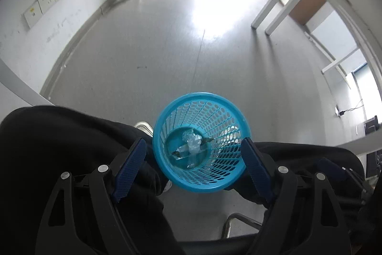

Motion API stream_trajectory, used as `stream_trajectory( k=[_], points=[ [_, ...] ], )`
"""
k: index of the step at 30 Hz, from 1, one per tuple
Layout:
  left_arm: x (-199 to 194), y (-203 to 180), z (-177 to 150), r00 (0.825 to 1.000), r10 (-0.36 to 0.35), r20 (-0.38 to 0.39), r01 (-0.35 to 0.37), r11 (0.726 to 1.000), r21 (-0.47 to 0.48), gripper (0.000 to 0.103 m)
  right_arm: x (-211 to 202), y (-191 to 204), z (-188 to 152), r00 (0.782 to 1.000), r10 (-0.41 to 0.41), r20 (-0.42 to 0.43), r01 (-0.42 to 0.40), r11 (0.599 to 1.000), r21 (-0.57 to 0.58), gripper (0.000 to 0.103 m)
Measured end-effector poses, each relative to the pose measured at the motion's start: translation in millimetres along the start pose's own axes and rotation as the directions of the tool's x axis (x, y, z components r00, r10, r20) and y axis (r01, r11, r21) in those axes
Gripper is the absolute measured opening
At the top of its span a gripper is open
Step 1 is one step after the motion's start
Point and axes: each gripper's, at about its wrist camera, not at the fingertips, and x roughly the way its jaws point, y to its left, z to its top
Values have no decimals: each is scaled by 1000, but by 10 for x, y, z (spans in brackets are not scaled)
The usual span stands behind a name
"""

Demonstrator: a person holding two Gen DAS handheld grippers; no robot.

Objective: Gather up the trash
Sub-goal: 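Raise both tools back up toward the trash pile on the table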

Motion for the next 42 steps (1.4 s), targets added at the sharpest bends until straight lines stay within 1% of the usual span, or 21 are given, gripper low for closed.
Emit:
stream_trajectory(
  k=[3,6,7,8,10,11,13,16,17,19,20,22,25,27,28,31,35,37,39,40,42],
  points=[
    [-276,-52,-95,997,-4,81,1,999,35,80,-251,32,-91,999,4,44,-3,1000,-18,83],
    [-511,-148,-179,989,7,148,-19,997,79,80,-566,26,-224,995,19,101,-16,1000,-26,86],
    [-581,-172,-201,988,-3,153,-10,996,85,80,-656,24,-266,992,19,121,-15,999,-33,86],
    [-625,-176,-203,990,-18,137,7,997,79,81,-762,27,-307,989,16,144,-9,999,-45,86],
    [-717,-128,-226,995,-34,98,31,999,26,80,-1001,39,-377,979,10,202,4,998,-65,86],
    [-781,-107,-231,995,-32,94,32,999,8,80,-1106,32,-413,972,8,233,7,998,-64,86],
    [-950,-122,-273,993,-36,112,34,999,19,80,-1363,11,-474,951,-6,310,24,998,-52,86],
    [-1251,-167,-344,985,-47,169,39,998,51,81,-1696,39,-534,918,-15,397,36,998,-45,90],
    [-1334,-164,-357,983,-72,168,63,997,54,81,-1794,59,-552,906,-17,423,42,998,-48,90],
    [-1485,-164,-402,980,-144,139,137,989,60,81,-1986,124,-577,880,-33,474,71,996,-62,91],
    [-1568,-151,-414,978,-152,140,143,987,70,81,-2080,140,-573,869,-33,494,75,995,-67,91],
    [-1749,-189,-428,974,-151,169,134,985,106,81,-2235,153,-527,851,-30,525,79,994,-71,91],
    [-2014,-193,-382,959,-180,220,155,980,127,82,-2426,130,-427,826,-21,564,75,994,-73,91],
    [-2170,-151,-296,945,-214,248,190,975,118,82,-2496,114,-328,819,-15,574,65,996,-66,92],
    [-2227,-136,-231,938,-216,271,191,975,115,82,-2552,116,-275,817,-11,577,56,997,-61,92],
    [-2409,-140,-89,917,-198,348,162,978,128,82,-2624,26,-69,813,8,582,13,999,-31,92],
    [-2541,-162,177,895,-181,407,145,982,119,82,-2655,-91,220,809,8,588,-6,1000,-5,92],
    [-2559,-175,312,890,-166,424,128,985,117,82,-2652,-153,354,811,4,586,-11,1000,7,92],
    [-2591,-189,483,890,-158,428,120,986,115,82,-2599,-198,499,815,2,580,-17,1000,20,91],
    [-2582,-215,553,890,-158,428,118,986,118,83,-2579,-236,579,817,7,577,-29,999,29,89],
    [-2579,-240,687,889,-145,433,99,987,127,83,-2530,-294,723,820,15,572,-50,998,45,87]
  ],
)
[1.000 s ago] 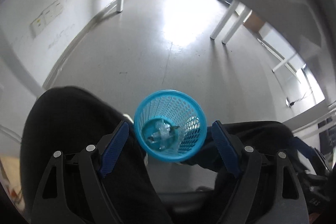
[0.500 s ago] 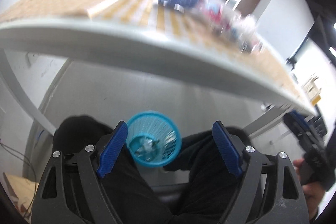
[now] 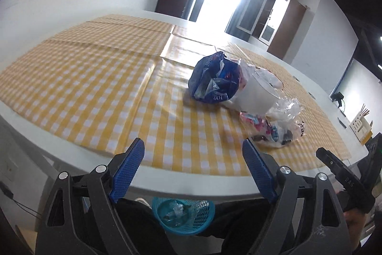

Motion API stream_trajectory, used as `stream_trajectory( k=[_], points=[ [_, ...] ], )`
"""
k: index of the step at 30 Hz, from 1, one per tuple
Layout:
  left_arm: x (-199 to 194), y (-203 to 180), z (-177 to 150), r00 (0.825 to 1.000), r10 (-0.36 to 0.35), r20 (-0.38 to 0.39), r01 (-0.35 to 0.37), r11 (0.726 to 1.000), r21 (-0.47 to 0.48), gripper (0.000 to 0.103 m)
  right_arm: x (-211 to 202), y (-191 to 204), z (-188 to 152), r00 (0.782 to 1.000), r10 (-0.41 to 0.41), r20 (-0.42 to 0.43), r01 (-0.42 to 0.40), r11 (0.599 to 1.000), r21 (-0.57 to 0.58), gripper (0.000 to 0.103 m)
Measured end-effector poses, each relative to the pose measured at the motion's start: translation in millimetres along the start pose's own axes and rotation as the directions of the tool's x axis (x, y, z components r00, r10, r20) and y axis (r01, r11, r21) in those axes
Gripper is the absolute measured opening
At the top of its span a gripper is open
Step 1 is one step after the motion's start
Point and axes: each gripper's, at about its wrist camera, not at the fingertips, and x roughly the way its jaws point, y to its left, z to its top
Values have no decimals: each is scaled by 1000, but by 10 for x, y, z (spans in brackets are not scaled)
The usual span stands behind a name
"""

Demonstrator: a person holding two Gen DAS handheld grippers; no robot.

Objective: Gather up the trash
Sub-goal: 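Raise both tools back up toward the trash pile on the table, then grasp the blue plastic bag with the left gripper while the right grasps the pink wrapper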

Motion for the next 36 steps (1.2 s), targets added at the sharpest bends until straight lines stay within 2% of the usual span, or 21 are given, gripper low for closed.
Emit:
stream_trajectory(
  k=[3,9,11,18,24,27,28,29,32,36],
  points=[
    [159,-39,183,1000,24,6,-24,999,48,83,143,-67,104,1000,12,-11,-12,1000,25,84],
    [529,-74,534,999,48,-18,-47,997,63,84,460,-68,262,997,53,-53,-52,999,15,75],
    [663,-100,612,997,61,-39,-59,996,71,84,549,-34,273,995,67,-71,-68,998,-2,67],
    [1053,-278,799,994,74,-82,-64,990,124,88,740,-30,268,982,139,-130,-139,990,5,52],
    [1289,-321,857,991,75,-109,-60,989,137,89,760,11,220,975,174,-137,-176,984,3,33],
    [1380,-280,835,989,32,-146,-17,994,105,82,784,86,219,974,183,-134,-187,982,-17,21],
    [1408,-282,820,988,22,-156,-5,995,103,72,782,114,212,974,185,-133,-190,981,-28,18],
    [1417,-289,807,987,17,-158,0,995,103,69,775,140,206,974,186,-133,-192,981,-34,16],
    [1345,-302,786,991,-16,-133,30,995,100,57,734,197,183,973,188,-131,-196,979,-49,11],
    [1208,-295,704,994,-39,-102,49,995,93,53,587,243,194,975,197,-108,-204,977,-62,10]
  ],
)
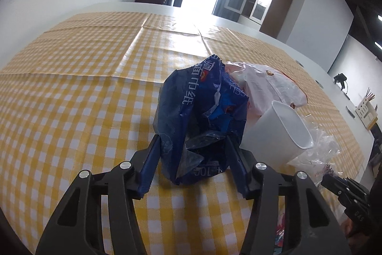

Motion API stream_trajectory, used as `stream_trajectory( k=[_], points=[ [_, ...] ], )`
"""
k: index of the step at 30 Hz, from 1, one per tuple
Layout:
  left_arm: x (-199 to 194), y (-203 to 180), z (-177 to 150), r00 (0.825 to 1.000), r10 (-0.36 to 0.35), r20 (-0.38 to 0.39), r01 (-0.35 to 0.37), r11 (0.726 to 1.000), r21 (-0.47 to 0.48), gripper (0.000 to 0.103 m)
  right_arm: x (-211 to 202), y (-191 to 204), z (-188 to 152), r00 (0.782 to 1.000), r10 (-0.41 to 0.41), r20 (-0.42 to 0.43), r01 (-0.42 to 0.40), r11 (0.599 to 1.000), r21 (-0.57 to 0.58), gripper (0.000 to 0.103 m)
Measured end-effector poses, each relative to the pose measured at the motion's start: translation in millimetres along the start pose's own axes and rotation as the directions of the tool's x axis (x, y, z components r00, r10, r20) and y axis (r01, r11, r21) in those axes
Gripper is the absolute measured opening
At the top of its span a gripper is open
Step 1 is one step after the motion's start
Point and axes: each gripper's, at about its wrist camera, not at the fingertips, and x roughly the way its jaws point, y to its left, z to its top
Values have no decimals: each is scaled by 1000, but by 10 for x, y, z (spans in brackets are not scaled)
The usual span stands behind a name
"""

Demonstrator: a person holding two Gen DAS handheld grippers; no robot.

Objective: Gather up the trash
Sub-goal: 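Grasp the blue plastic bag with the left gripper while the right grasps the pink wrapper, then lower the blue bag and pink wrapper over the wastebasket with both tools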

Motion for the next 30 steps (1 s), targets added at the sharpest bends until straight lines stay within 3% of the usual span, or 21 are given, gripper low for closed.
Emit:
stream_trajectory(
  k=[9,23,30],
  points=[
    [-507,154,-255,997,-22,70,28,996,-83,53,-309,131,-17,999,19,38,-19,1000,-7,9],
    [-1450,146,-731,978,-60,198,75,995,-68,53,-713,445,-481,1000,-1,19,2,996,-85,9],
    [-1723,-87,-1212,979,-100,178,101,995,3,52,-966,595,-819,999,-32,7,32,991,-131,9]
  ],
)
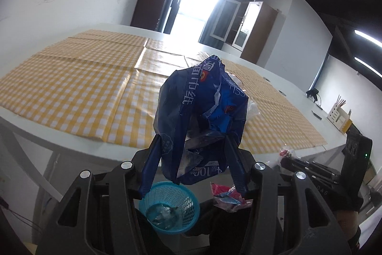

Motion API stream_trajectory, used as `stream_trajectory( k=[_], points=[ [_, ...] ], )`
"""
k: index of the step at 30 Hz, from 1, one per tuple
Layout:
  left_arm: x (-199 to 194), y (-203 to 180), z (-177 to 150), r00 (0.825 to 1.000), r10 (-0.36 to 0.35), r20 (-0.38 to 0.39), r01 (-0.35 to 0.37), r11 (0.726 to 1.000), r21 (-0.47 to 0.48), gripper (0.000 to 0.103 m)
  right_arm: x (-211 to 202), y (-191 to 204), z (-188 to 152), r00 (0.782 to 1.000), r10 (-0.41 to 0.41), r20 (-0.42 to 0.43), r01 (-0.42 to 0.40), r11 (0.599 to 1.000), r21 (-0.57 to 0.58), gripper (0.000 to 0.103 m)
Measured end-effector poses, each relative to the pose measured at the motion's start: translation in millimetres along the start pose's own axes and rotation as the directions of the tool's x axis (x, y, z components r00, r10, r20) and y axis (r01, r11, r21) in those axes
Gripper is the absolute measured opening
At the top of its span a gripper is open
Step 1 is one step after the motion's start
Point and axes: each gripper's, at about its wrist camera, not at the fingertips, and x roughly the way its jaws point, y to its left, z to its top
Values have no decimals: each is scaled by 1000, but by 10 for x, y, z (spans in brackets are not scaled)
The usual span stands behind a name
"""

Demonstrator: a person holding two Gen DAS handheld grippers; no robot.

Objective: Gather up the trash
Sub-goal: 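Lower the blue bag and pink wrapper over the wastebasket with both tools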

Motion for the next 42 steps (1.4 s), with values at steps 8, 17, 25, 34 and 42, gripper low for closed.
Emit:
stream_trajectory(
  k=[8,17,25,34,42],
  points=[
    [-36,-92,-493,995,-28,-95,32,999,43,50,-89,132,-416,998,-10,-66,8,999,-31,9],
    [-44,-106,-997,982,13,-189,4,996,92,50,103,93,-877,983,-56,-176,51,998,-38,9],
    [352,43,-1301,963,49,-266,-26,996,89,50,572,13,-1161,956,-142,-257,131,990,-58,9],
    [848,325,-1552,927,79,-365,-62,996,57,50,1122,-116,-1376,916,-214,-338,188,976,-107,9],
    [1250,351,-1619,903,146,-405,-114,988,103,50,1674,-249,-1326,879,-231,-416,203,973,-113,9]
  ],
)
